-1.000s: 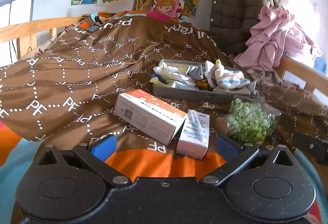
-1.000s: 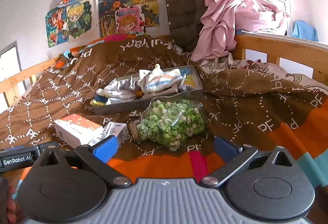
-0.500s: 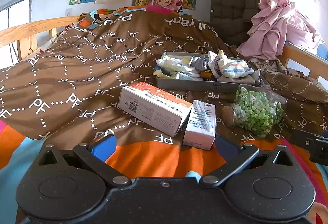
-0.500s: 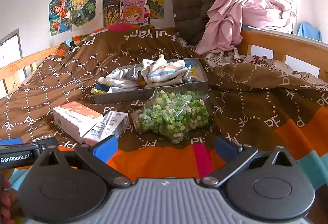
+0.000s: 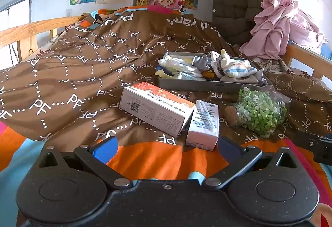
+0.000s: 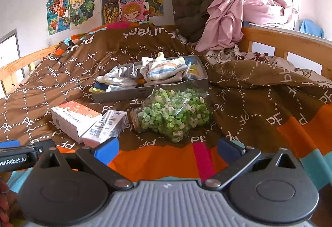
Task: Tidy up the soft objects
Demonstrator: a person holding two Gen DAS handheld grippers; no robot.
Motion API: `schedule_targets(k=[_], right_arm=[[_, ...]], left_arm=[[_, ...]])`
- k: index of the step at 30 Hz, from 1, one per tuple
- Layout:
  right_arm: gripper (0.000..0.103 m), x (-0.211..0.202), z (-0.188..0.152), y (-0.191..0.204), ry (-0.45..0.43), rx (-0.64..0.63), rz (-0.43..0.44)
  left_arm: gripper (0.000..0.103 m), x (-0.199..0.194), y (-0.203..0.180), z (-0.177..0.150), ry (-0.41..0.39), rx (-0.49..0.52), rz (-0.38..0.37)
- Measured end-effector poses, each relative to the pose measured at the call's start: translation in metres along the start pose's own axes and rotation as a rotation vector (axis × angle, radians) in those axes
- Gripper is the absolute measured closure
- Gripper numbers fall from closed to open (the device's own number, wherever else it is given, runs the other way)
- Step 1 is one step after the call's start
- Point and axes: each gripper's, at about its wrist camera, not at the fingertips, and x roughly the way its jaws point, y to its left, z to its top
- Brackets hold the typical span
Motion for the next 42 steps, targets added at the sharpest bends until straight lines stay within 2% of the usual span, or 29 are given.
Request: schedule_targets(k=[42], right_arm=[[0.0, 0.0019, -0.0019, 0.0016, 0.011, -0.017, 0.006]], left_arm=[[0.001, 0.0039, 0.0052, -0.0054, 0.016, 0.007, -0.001]])
